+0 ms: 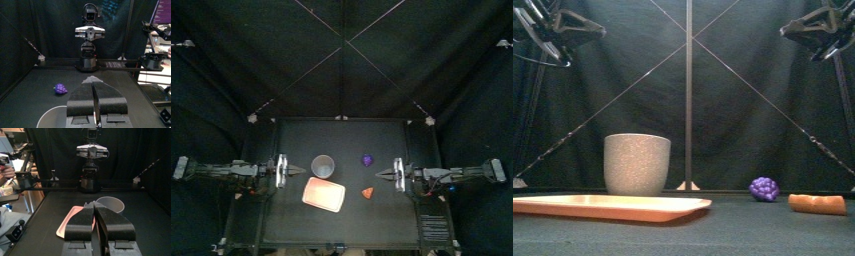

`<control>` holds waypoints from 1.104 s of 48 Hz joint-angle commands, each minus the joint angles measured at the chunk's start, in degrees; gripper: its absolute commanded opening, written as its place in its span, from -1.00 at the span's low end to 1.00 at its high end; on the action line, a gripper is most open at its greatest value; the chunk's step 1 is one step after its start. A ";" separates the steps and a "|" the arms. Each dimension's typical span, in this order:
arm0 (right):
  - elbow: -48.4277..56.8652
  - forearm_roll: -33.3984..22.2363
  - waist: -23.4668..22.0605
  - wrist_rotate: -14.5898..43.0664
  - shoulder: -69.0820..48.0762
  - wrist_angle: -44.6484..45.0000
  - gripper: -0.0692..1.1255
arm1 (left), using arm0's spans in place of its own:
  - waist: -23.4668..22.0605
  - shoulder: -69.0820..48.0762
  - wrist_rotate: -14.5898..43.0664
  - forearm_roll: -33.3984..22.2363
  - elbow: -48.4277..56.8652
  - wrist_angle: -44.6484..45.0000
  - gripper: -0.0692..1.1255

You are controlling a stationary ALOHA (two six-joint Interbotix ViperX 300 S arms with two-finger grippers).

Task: Pick the pie then place it in the grey bowl
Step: Pick the pie

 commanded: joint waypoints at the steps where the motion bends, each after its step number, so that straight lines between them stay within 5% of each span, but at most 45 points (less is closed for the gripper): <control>1: -1.23 -0.09 -0.18 0.44 2.46 -0.18 -0.94 | 0.18 0.62 0.00 0.00 -0.26 -0.44 -0.95; 13: -3.43 0.09 -0.97 0.53 15.38 1.05 -0.90 | 0.35 0.62 0.09 -0.18 0.18 -0.44 -0.92; 21: -6.15 0.97 -0.62 0.70 24.08 10.46 -0.82 | 0.70 0.62 0.09 -0.18 0.18 -0.79 -0.92; 27: -9.14 1.41 1.23 0.79 26.63 19.78 -0.44 | 0.70 0.62 0.09 -0.18 0.18 -1.41 -0.92; 40: -10.99 2.99 1.93 0.88 28.13 25.75 0.82 | 0.79 0.62 0.18 -0.18 0.18 -1.93 -0.92; 53: -14.06 1.85 3.69 0.00 35.86 32.78 0.90 | 1.85 0.62 0.18 -0.09 0.18 -2.02 -0.92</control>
